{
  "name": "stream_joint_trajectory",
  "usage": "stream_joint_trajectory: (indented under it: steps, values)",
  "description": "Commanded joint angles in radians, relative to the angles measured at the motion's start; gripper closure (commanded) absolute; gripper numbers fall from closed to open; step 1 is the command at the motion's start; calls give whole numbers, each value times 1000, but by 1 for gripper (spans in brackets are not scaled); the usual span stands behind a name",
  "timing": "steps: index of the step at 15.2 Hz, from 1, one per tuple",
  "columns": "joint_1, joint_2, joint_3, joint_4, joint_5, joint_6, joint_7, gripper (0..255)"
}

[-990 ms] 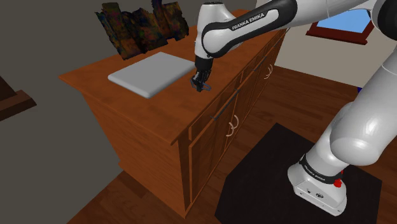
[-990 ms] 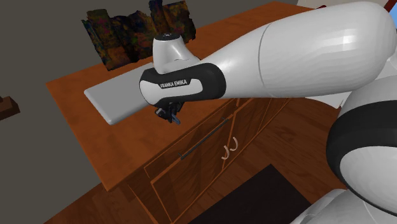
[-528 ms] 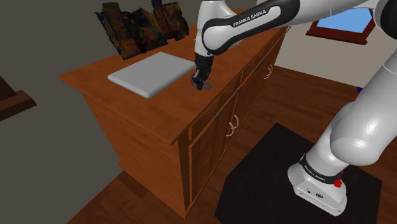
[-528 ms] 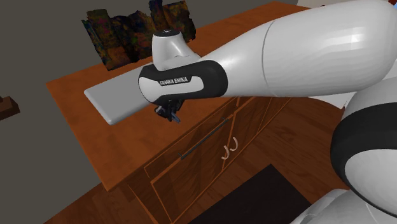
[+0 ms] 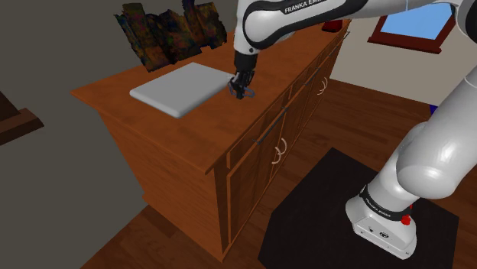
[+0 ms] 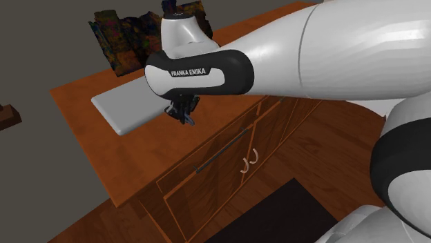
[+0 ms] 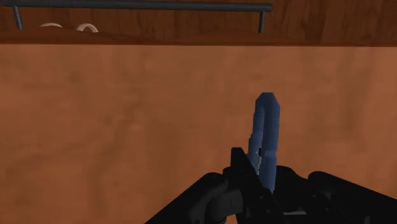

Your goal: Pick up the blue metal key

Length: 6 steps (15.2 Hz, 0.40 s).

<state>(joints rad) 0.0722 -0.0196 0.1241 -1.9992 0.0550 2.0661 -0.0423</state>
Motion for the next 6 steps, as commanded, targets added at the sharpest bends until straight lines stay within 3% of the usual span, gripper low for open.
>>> stream_joint_trajectory:
  steps: [1,6]
  values:
    - [-1,-8,-1,20,0,-29,0,255]
    - [-1,-16,-1,53,0,-70,1,255]
